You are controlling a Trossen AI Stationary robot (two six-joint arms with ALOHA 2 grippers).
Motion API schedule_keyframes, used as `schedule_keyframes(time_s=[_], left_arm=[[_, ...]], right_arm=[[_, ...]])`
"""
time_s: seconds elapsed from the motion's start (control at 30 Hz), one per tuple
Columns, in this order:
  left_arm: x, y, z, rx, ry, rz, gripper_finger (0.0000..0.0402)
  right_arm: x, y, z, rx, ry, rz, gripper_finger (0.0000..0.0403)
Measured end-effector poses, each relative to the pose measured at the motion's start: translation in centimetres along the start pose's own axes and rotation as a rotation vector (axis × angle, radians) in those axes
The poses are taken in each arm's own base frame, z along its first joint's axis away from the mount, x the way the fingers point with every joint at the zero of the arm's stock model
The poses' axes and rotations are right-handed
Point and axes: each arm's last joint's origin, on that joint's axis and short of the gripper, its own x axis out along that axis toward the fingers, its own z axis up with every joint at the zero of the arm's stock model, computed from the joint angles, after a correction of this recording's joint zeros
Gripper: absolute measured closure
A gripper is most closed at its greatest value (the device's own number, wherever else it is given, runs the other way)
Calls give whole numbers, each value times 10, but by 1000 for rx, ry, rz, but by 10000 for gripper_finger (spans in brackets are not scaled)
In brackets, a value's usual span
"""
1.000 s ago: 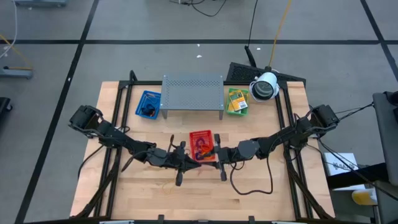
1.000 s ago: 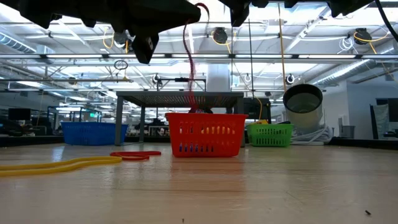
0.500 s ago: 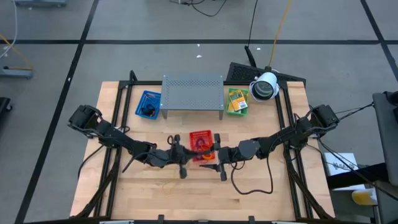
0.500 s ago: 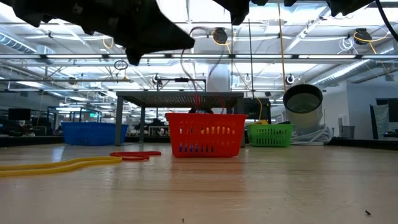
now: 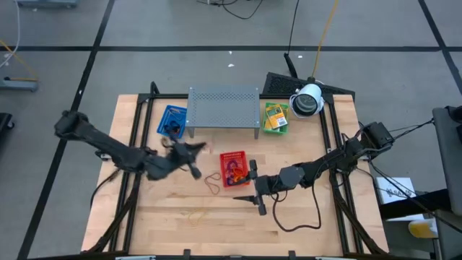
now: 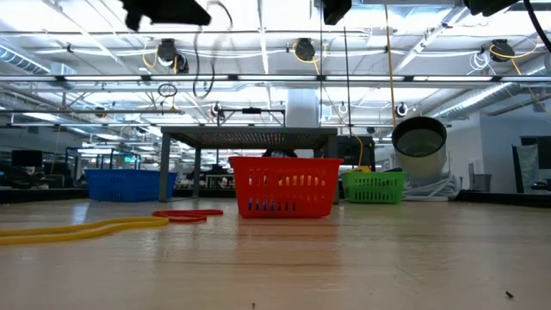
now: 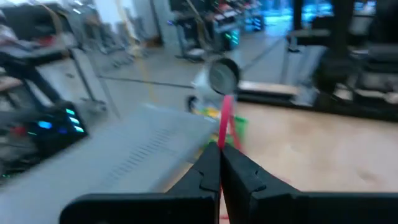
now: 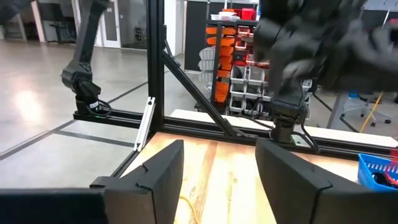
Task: Pick & Place Office Desk Supplies
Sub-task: Put the bottom red rubber band into the blue basket
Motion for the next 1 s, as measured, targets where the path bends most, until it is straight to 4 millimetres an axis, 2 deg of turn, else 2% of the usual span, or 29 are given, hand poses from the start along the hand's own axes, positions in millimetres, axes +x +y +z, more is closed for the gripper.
schedule_keyframes(time_s=[0.17, 0.37, 0.5, 0.7, 1.0], left_arm=[[-23, 37, 19, 39, -14, 116, 399], [-50, 83, 26, 36, -4, 274, 399], [-59, 108, 29, -5, -10, 323, 399], [-57, 130, 29, -14, 7, 419, 399], [-39, 144, 19, -31, 89, 487, 394]], right_arm=[[0, 0, 0, 1, 0, 3, 216], [0, 0, 0, 17, 1, 4, 216], [0, 0, 0, 6, 1, 3, 216], [0, -1, 0, 4, 1, 2, 216], [0, 0, 0, 31, 1, 6, 230]])
